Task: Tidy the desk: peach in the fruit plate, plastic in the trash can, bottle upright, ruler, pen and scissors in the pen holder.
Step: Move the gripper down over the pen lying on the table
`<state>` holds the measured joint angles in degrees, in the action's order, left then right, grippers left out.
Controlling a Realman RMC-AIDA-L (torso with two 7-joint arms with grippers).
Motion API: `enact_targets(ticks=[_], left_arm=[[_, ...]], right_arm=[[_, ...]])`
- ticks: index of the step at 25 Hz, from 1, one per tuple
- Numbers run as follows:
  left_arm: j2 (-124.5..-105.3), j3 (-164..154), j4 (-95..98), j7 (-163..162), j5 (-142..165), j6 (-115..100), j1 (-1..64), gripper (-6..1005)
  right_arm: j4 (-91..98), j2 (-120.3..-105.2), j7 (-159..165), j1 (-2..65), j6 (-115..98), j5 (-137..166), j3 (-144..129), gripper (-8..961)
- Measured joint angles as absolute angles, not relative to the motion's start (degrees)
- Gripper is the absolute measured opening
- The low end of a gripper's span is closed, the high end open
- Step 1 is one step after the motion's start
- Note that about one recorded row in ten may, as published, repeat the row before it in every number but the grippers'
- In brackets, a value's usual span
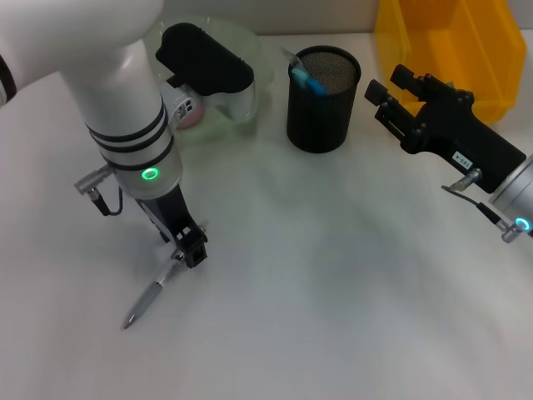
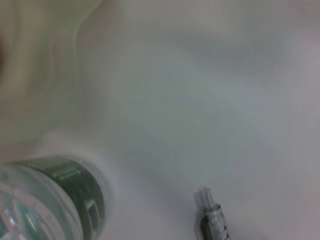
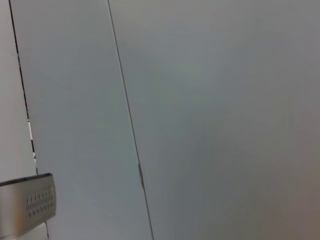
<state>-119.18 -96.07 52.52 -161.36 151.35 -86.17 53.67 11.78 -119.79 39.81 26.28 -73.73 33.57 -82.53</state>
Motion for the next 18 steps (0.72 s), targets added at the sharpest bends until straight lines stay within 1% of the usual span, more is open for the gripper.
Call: enact_targets(ticks=[18], left_arm=[[-119.18, -96.2, 51.1, -161.0, 150.7, -85.7, 53.8, 490]], right_arm=[[11.8, -119.88, 39.8, 26.4, -73.7, 33.6, -82.5, 483]])
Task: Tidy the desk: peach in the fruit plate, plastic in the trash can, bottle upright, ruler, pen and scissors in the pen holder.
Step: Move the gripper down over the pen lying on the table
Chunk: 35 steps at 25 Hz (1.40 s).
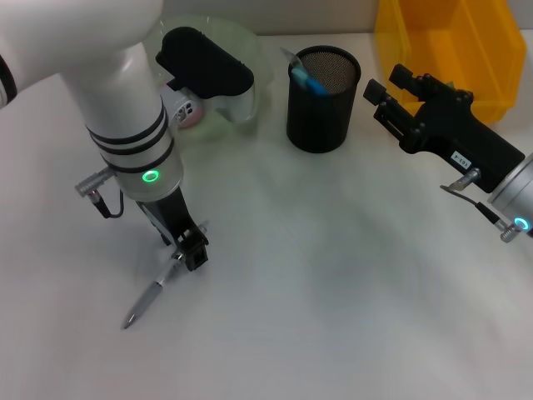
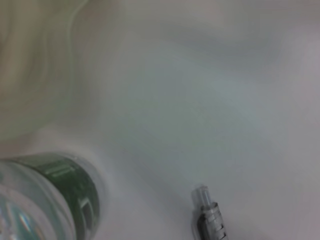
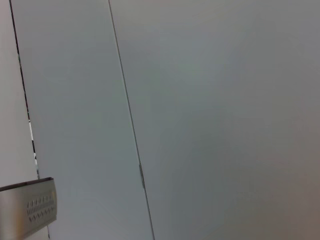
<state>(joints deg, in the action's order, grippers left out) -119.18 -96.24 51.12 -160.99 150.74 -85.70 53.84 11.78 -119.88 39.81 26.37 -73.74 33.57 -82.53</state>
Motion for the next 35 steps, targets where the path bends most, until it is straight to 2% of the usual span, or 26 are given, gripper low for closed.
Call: enact_targets(ticks=[26, 31, 35], left_arm=[[-119.18, -96.8, 50.5, -160.6, 150.3, -84.6, 53.7, 462], [-119.18, -96.9, 50.5, -160.5, 150.3, -84.6, 53.7, 357], [-119.18, -96.9, 50.5, -160.4, 150.3, -84.6, 53.8, 357]], right_arm=[[11.8, -119.88, 39.8, 26.4, -73.7, 33.6, -82.5, 484], [11.8, -119.88, 39.8, 26.4, -73.7, 33.6, -82.5, 484], [11.8, -119.88, 39.8, 26.4, -73.7, 33.6, -82.5, 484]])
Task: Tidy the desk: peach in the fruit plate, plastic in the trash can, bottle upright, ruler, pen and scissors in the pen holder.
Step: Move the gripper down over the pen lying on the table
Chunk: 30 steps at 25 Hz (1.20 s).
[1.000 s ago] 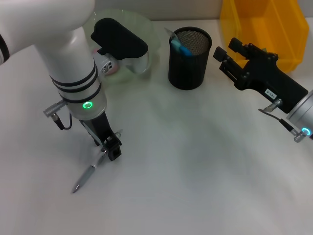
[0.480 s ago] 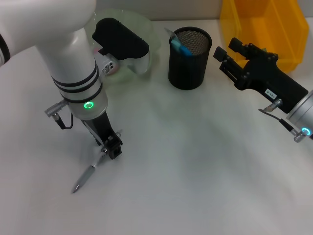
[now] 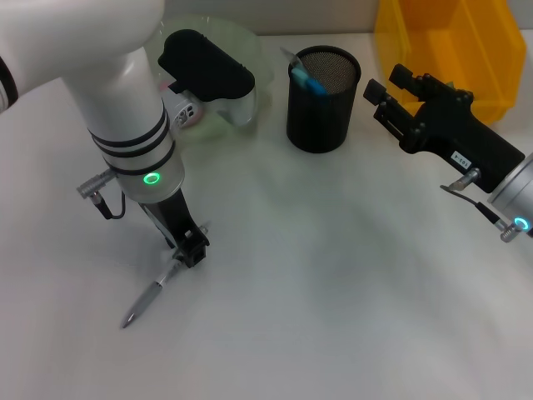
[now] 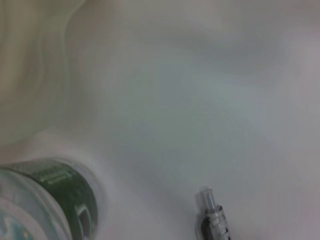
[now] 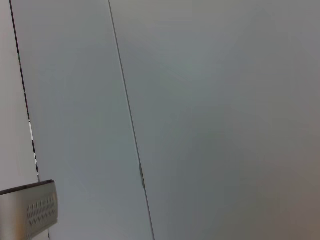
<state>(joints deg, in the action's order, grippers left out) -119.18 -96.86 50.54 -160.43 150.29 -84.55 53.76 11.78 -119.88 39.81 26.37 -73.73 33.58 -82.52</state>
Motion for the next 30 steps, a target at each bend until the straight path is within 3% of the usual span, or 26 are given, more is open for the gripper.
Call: enact_targets(ticks=[13, 30], left_arm=[[-119.18, -97.5, 50.1, -159.7, 150.3, -84.1, 53.9, 358], [-119.18, -97.8, 50.5, -159.0, 150.5, -83.4, 54.0, 212]], right_arm=[[11.8, -119.88, 39.8, 26.7, -73.6, 33.6, -82.5, 484], [11.8, -119.88, 39.8, 27.2, -72.9, 33.6, -82.5, 484]])
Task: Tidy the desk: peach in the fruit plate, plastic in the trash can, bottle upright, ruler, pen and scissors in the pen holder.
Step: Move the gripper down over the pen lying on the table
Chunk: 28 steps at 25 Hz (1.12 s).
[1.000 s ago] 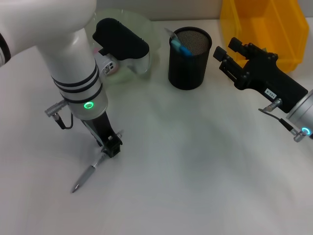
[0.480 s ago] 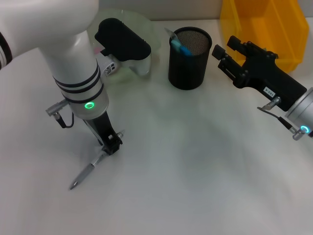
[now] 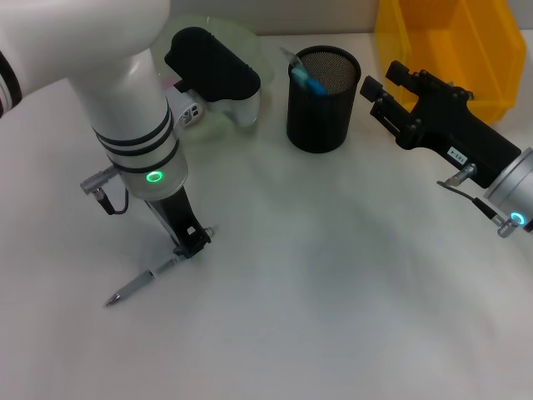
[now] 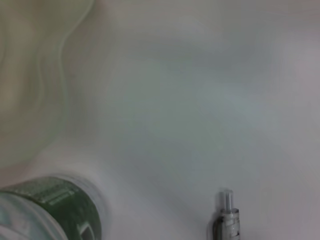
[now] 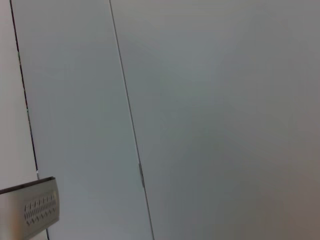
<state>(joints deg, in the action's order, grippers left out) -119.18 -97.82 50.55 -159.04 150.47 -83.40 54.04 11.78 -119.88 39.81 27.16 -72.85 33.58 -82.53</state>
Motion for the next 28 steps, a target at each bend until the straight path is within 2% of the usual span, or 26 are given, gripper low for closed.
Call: enact_targets(ticks=[13, 21, 26, 28], left_arm=[[-119.18, -98.1, 51.6, -159.1, 150.8, -83.8, 54.1, 157], [-119.18, -98.2, 52.3, -159.0, 151.1, -85.1, 54.7, 235], [-119.18, -98.4, 51.8, -159.0, 151.0, -84.2, 54.7, 431], [-119.18, -98.4, 51.4, -159.0, 151.0, -83.8, 54.7, 429]], right_arm=[[11.9, -119.88, 39.8, 27.2, -72.8, 33.5, -82.4, 483], [11.8, -119.88, 39.8, 27.2, -72.8, 33.4, -82.4, 483], [11.8, -119.88, 39.8, 27.2, -72.8, 33.4, -82.4, 483], [11.9, -119.88, 39.8, 27.2, -72.8, 33.4, -82.4, 483]])
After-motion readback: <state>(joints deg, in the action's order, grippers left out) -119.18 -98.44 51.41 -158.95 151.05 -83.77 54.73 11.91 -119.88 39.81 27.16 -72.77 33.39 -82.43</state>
